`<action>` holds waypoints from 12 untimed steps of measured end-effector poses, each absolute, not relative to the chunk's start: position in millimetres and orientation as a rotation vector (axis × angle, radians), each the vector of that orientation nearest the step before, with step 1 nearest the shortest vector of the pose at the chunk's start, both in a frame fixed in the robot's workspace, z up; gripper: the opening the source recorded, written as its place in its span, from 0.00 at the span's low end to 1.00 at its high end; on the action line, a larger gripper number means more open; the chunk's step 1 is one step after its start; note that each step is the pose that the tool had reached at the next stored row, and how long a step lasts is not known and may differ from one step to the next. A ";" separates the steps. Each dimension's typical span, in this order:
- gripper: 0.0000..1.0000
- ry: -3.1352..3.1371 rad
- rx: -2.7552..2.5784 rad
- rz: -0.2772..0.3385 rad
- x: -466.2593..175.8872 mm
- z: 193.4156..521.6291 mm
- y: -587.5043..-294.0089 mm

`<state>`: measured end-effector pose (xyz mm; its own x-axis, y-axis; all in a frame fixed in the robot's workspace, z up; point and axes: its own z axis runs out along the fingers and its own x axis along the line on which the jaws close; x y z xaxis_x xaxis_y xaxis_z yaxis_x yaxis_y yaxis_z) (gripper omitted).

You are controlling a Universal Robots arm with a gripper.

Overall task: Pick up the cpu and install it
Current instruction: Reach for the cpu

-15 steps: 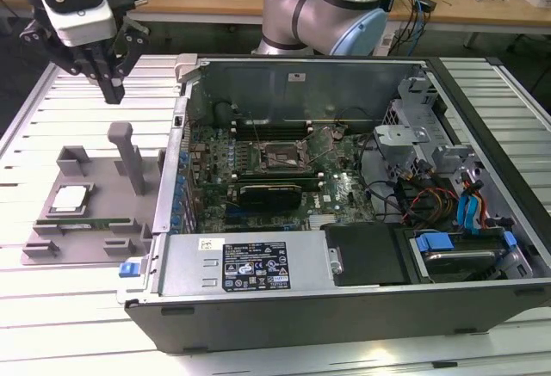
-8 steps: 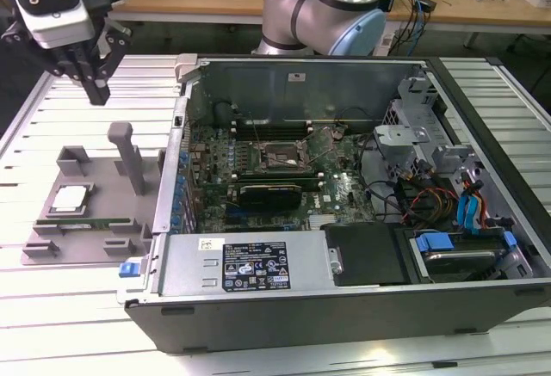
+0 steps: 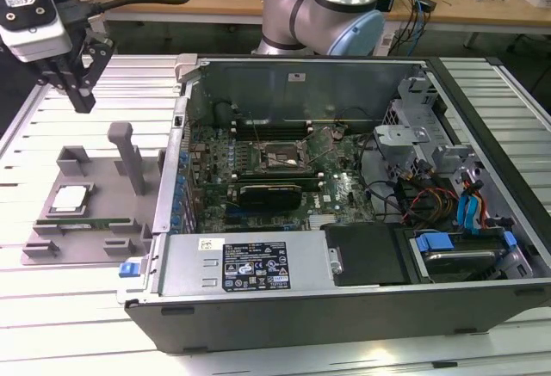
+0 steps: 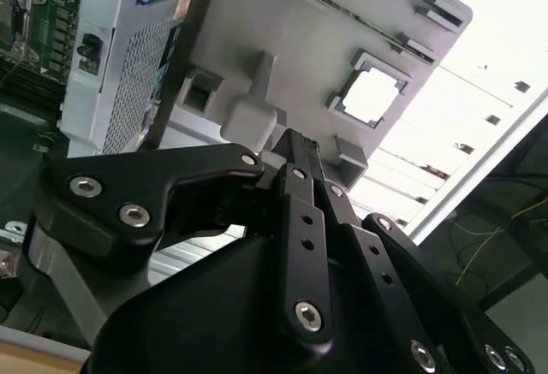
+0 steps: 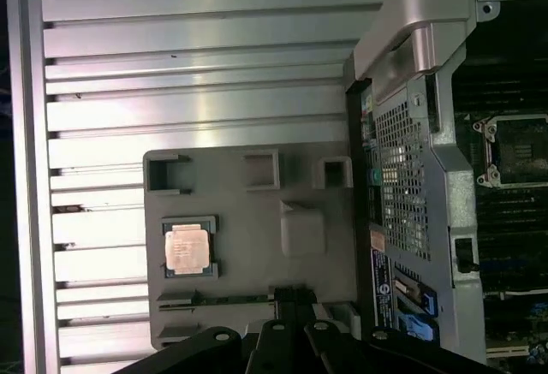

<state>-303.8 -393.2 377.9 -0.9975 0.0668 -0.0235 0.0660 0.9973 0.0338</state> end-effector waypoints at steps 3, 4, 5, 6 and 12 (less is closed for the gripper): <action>0.11 3.114 0.103 0.052 -311.5 371.6 -393.2; 0.11 3.114 0.104 0.052 -314.5 369.5 -393.2; 0.11 3.114 0.104 0.052 -316.6 367.9 -393.2; 0.11 3.114 0.104 0.052 -318.0 366.9 -393.2; 0.11 3.113 0.103 0.052 -331.5 357.0 -393.2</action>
